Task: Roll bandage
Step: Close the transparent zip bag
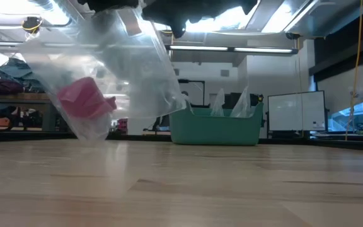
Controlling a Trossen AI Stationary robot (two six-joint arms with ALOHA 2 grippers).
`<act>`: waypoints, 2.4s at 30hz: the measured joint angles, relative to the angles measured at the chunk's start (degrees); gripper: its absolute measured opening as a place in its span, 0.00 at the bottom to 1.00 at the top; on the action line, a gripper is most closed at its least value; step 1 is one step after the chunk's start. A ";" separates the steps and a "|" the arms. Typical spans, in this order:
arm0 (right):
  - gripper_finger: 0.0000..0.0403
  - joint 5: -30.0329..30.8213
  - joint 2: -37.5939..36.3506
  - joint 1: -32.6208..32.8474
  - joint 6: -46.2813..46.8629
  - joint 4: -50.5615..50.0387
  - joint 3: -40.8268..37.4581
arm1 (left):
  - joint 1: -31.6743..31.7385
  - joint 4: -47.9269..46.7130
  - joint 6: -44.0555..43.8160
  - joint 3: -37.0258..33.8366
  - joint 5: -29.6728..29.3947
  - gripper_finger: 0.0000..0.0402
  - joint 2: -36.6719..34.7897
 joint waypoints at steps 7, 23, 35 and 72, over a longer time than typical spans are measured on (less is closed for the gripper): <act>0.03 0.04 0.01 0.00 0.07 -2.41 0.00 | 0.00 -0.41 -0.04 0.00 -0.03 0.00 -0.24; 0.33 0.88 0.10 0.00 -1.86 4.58 -0.11 | -0.09 -0.33 0.41 0.09 0.38 0.00 -0.71; 0.42 -2.47 0.10 0.00 -0.11 4.70 -0.11 | -0.07 -0.42 0.38 0.07 0.39 0.00 -0.69; 0.10 -1.03 -0.07 0.00 3.08 0.38 0.09 | -0.07 2.60 1.97 -0.04 -0.49 0.00 -1.28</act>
